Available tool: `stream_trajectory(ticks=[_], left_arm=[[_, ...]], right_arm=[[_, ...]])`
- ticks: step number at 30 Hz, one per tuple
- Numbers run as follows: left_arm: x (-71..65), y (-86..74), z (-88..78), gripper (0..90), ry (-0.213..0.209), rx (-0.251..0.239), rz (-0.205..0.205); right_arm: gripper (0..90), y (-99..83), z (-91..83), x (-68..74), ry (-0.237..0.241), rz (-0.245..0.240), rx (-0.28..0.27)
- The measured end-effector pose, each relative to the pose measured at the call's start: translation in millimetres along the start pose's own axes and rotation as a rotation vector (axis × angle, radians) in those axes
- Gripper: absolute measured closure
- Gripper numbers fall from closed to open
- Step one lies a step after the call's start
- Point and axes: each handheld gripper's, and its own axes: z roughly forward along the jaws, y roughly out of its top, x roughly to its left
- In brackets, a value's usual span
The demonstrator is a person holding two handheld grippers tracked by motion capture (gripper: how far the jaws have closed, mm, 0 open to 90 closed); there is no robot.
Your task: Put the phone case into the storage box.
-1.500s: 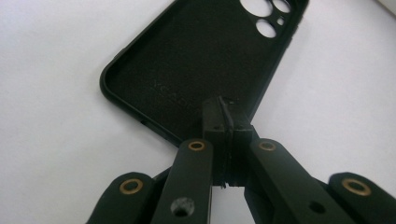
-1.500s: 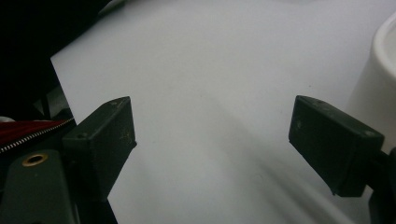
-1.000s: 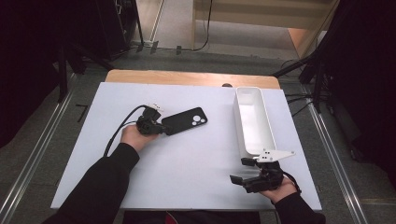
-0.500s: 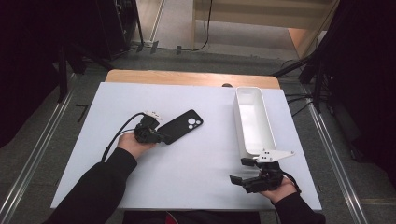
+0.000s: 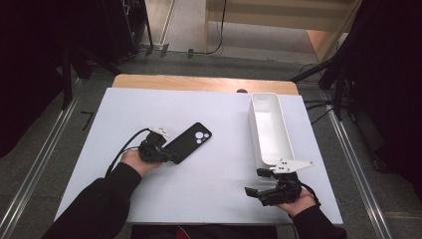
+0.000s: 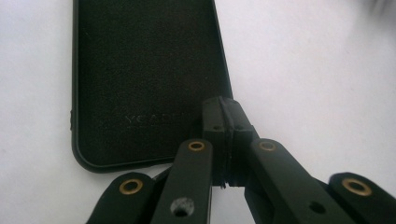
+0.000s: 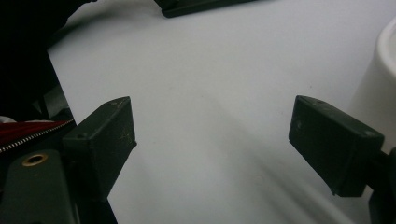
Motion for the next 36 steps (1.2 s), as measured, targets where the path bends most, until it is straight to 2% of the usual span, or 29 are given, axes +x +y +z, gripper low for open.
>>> stream_trajectory(ticks=[4, 11, 19, 20, 22, 23, 28, 29, 31, 33, 34, 36], left_arm=[[-5.0, -6.2, -2.9, 89.0, -0.002, 0.008, 0.009], [-11.9, -18.3, -9.3, 88.9, -0.013, 0.02, -0.005], [-13.2, -23.5, -12.9, 88.8, -0.022, 0.033, -0.012], [-12.7, -23.4, -13.1, 87.4, -0.029, 0.025, -0.02], [-10.0, -22.8, -15.1, 77.0, -0.05, 0.011, -0.037], [-9.0, -22.8, -16.9, 75.3, -0.067, 0.006, -0.053], [-10.9, -20.3, -25.4, 64.9, -0.092, -0.053, -0.055], [-11.7, -19.7, -26.6, 58.2, -0.09, -0.062, -0.058], [-12.3, -18.2, -29.8, 56.3, -0.088, -0.075, -0.054], [-14.1, -17.4, -32.4, 49.2, -0.092, -0.103, -0.053], [-14.8, -17.3, -32.9, 44.5, -0.085, -0.104, -0.054], [-16.9, -17.6, -33.4, 40.7, -0.09, -0.1, -0.061]], right_arm=[[13.0, 0.0, -0.1, -0.2, 0.0, 0.0, 0.0], [13.0, 0.0, -0.3, 0.0, -0.001, 0.003, -0.002], [13.0, 0.1, 0.1, -0.2, -0.003, 0.001, -0.001], [13.0, 0.1, 0.3, -0.4, -0.003, -0.001, -0.001], [13.0, 0.3, 0.3, -0.4, -0.005, -0.003, 0.0], [13.0, 0.3, 0.3, -0.4, -0.005, -0.003, 0.0], [13.0, 0.2, 0.3, -0.5, -0.006, 0.0, 0.002], [13.0, 0.2, 0.3, -0.5, -0.006, -0.002, -0.001], [13.0, 0.1, 0.3, -0.4, -0.004, -0.002, -0.003], [13.0, 0.0, -0.1, -0.1, -0.003, 0.001, -0.004], [13.0, 0.0, -0.2, -0.1, -0.003, 0.002, -0.005], [13.0, 0.1, 0.2, -0.3, -0.005, 0.002, -0.004]])
